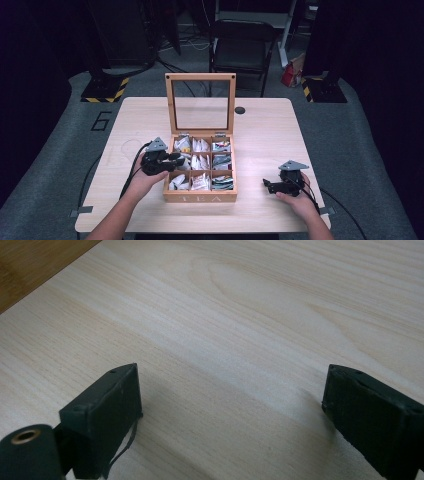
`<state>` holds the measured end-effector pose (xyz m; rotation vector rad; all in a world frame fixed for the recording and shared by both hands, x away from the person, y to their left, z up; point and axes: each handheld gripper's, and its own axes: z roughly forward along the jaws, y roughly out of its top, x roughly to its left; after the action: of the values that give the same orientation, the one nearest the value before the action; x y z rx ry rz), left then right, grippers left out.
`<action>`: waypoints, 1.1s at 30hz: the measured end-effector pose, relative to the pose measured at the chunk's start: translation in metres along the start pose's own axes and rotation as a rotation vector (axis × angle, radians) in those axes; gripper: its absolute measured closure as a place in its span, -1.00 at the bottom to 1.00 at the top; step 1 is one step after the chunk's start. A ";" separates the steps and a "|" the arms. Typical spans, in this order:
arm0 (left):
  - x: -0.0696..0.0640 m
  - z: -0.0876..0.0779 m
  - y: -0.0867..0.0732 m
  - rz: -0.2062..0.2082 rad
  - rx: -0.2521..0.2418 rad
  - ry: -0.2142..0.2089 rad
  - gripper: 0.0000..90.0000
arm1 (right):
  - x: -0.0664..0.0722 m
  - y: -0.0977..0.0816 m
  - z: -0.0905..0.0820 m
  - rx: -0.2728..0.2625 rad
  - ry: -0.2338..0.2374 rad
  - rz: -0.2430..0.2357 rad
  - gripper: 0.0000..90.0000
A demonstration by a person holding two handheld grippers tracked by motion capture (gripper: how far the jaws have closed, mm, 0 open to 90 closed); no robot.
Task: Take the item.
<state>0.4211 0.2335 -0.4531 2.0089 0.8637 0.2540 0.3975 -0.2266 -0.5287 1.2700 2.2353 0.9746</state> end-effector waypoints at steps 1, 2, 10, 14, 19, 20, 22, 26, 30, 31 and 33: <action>0.000 0.000 0.000 0.003 -0.003 -0.001 0.51 | 0.000 0.000 0.000 0.001 0.000 0.001 -0.82; -0.001 0.000 0.000 -0.007 -0.006 -0.003 0.54 | 0.000 0.000 0.000 0.000 0.000 0.001 -0.82; -0.002 -0.003 0.001 0.019 -0.008 -0.012 0.73 | 0.000 0.000 0.000 0.000 0.000 0.000 -0.82; -0.005 -0.005 0.002 0.037 -0.015 -0.015 0.84 | 0.000 0.000 0.000 0.000 0.000 0.001 -0.82; -0.006 -0.006 0.003 0.043 -0.026 -0.003 0.86 | 0.000 0.000 0.000 -0.001 0.000 0.000 -0.82; -0.006 -0.006 0.003 0.044 -0.025 -0.002 0.87 | 0.000 0.000 0.000 0.000 0.000 0.000 -0.82; -0.006 -0.007 0.004 0.044 -0.022 -0.003 0.87 | 0.000 0.000 0.000 0.000 0.000 0.000 -0.82; -0.006 -0.007 0.005 0.051 -0.024 0.000 0.87 | 0.000 0.000 0.000 0.001 0.000 0.001 -0.82; -0.007 -0.009 0.007 0.048 -0.024 0.000 0.87 | 0.000 0.000 0.000 0.000 0.000 0.001 -0.82; -0.007 -0.010 0.008 0.050 -0.027 0.004 0.87 | 0.000 0.000 0.000 0.000 0.000 0.000 -0.82; -0.007 -0.013 0.010 0.053 -0.035 0.011 0.87 | 0.000 0.000 0.000 -0.001 0.000 0.000 -0.82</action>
<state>0.4151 0.2339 -0.4367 2.0009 0.8081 0.3083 0.3976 -0.2266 -0.5287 1.2698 2.2347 0.9750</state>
